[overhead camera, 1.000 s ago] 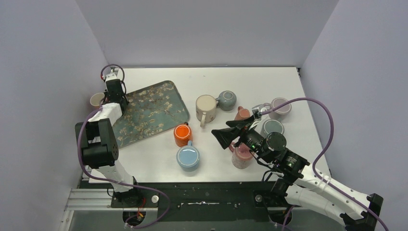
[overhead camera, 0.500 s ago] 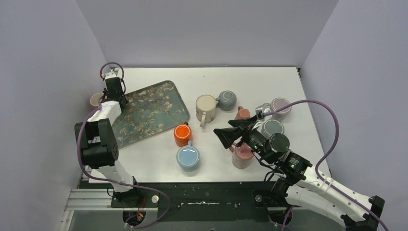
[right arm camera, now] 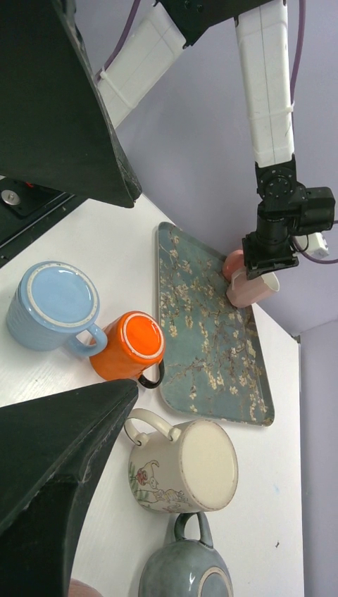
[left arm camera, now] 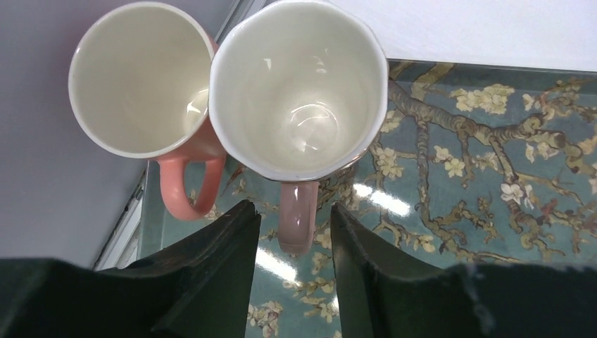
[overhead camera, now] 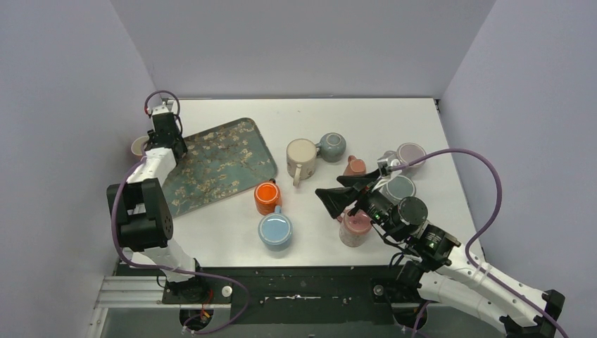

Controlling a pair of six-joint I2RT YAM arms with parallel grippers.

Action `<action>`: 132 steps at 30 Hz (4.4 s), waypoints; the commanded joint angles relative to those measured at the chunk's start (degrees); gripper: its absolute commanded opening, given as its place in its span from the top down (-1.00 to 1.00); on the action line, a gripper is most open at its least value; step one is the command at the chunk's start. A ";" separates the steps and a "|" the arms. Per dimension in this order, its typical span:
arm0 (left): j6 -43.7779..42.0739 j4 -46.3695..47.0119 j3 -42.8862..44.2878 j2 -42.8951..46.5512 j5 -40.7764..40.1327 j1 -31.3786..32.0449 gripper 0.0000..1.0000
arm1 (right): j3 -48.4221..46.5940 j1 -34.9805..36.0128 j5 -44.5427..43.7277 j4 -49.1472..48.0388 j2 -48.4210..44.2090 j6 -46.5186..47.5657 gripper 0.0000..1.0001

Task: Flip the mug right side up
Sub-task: Place the cup on the tray, then turn over the cup at the center of the board.

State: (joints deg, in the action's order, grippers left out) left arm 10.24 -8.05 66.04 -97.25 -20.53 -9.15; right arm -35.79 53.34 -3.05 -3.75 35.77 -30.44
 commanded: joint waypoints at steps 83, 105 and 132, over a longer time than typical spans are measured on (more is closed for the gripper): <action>5.93 -11.80 -28.57 62.33 32.87 17.15 -0.95 | -44.41 -7.93 -25.87 20.05 75.73 -9.69 0.14; 5.44 -13.43 -27.66 62.04 29.18 17.33 -0.95 | -36.03 -7.45 -20.40 7.41 67.56 -3.29 1.00; 26.19 1.10 -30.02 66.53 40.88 17.35 -0.82 | -16.49 -8.03 3.39 -17.93 39.61 -10.41 1.00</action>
State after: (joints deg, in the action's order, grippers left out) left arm 26.41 -19.31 36.69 -32.08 10.74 7.94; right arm -51.77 45.67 -7.90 -3.03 81.67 -37.12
